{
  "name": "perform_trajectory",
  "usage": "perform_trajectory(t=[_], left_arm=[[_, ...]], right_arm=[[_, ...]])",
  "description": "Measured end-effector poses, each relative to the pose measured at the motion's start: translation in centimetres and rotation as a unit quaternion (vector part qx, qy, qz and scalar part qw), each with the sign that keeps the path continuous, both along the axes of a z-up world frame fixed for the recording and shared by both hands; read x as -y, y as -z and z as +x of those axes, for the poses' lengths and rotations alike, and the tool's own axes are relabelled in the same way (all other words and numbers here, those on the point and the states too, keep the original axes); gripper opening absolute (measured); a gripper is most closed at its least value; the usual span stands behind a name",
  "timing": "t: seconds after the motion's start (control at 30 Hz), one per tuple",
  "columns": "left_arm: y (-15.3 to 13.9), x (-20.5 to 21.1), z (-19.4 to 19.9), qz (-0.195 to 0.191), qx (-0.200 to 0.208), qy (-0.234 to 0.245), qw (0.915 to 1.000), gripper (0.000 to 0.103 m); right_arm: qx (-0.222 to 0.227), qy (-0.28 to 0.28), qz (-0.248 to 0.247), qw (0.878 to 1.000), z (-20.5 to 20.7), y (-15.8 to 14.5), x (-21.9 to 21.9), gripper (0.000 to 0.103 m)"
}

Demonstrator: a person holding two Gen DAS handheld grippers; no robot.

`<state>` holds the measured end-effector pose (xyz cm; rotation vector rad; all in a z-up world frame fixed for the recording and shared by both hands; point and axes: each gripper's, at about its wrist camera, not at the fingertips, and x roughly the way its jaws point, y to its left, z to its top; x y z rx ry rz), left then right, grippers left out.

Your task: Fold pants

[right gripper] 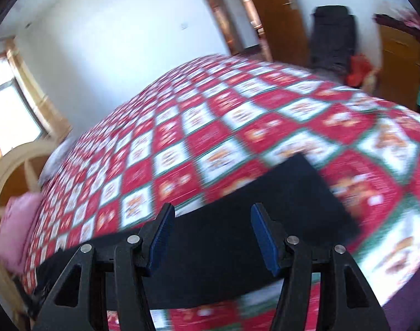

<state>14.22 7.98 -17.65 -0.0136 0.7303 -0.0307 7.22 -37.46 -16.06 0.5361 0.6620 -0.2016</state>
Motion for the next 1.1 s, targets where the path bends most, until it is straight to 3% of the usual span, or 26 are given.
perform_trajectory(t=[0.13, 0.27, 0.67, 0.83, 0.97, 1.1], left_arm=[[0.5, 1.5, 0.7, 0.004, -0.012, 0.014, 0.9998, 0.102], [0.9, 1.5, 0.9, 0.008, -0.01, 0.007, 0.9999, 0.102], [1.3, -0.5, 0.2, 0.005, -0.002, -0.017, 0.9998, 0.103], [1.2, -0.9, 0.3, 0.0, 0.0, -0.015, 0.9999, 0.103], [1.0, -1.4, 0.4, 0.003, -0.004, -0.016, 0.9999, 0.103], [0.8, -2.6, 0.2, -0.006, 0.0, -0.032, 0.9995, 0.103]], right_arm=[[-0.006, 0.053, 0.02, 0.998, -2.4, 0.3, 5.1, 0.055], [-0.022, 0.069, 0.052, 0.996, -4.1, 1.7, 8.0, 0.052], [-0.049, 0.029, 0.037, 0.998, -3.1, 2.8, 6.1, 0.05], [-0.055, 0.038, 0.025, 0.997, -2.7, 3.8, 6.8, 0.034], [-0.03, 0.03, 0.04, 0.998, -3.2, 3.7, 7.0, 0.013], [0.003, 0.022, 0.052, 0.998, -3.5, 3.0, 6.5, 0.012]])
